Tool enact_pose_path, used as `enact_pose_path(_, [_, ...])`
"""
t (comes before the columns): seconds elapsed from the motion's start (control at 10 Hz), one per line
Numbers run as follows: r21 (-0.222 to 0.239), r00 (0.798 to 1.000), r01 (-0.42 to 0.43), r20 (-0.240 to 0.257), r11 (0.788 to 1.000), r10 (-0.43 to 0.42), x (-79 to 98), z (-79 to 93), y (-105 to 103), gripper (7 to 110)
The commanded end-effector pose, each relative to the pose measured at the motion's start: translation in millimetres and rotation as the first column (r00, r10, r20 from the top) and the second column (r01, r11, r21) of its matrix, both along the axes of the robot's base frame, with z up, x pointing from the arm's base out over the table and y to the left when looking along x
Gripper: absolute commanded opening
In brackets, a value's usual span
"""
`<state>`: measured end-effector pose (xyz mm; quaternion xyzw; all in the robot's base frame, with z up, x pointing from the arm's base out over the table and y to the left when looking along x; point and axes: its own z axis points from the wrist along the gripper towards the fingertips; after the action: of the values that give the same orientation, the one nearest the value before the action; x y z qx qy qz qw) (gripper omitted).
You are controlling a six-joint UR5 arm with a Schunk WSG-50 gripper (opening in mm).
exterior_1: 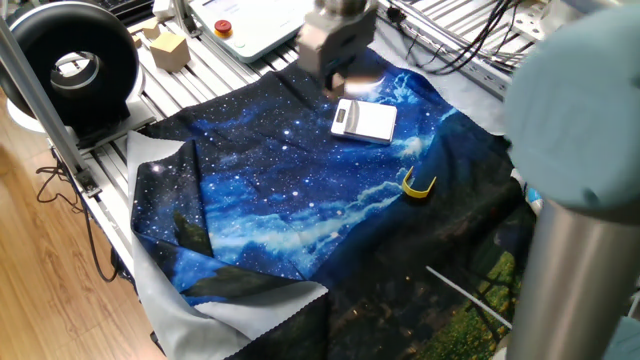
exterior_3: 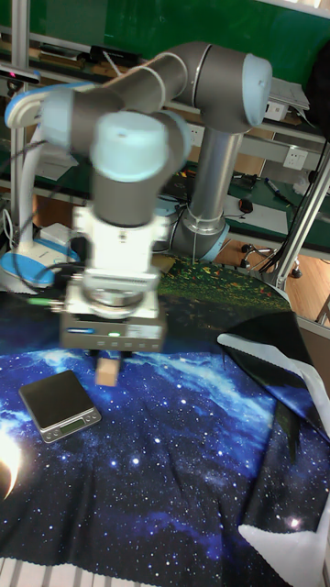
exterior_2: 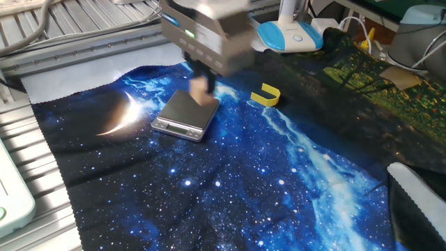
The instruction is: Place the block on the scale
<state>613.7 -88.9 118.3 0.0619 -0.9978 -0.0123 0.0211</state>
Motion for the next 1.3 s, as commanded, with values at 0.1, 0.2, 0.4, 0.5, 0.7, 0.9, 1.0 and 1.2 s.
enact_pose_path(0.1, [-0.040,0.996,-0.090,0.010,0.995,0.090,1.2,-32.9,-84.2,7])
enact_pose_path(0.2, [-0.038,0.996,-0.087,0.023,0.996,0.088,-0.7,-47.3,-94.8,7])
enact_pose_path(0.4, [-0.010,0.996,-0.083,0.042,0.996,0.084,2.8,-61.1,-92.1,7])
enact_pose_path(0.5, [0.005,0.997,-0.066,0.045,0.998,0.066,2.9,-66.4,-81.7,7])
enact_pose_path(0.7, [0.028,0.998,-0.014,0.055,1.000,0.013,1.5,-77.4,-55.8,7])
enact_pose_path(0.9, [0.028,0.998,-0.010,0.058,1.000,0.008,-1.9,-82.1,-51.9,7])
enact_pose_path(1.0, [0.028,0.998,-0.010,0.058,1.000,0.008,-3.6,-83.0,-53.4,7])
enact_pose_path(1.2, [0.066,0.999,-0.007,0.052,0.998,0.003,-8.2,-84.3,-45.4,7])
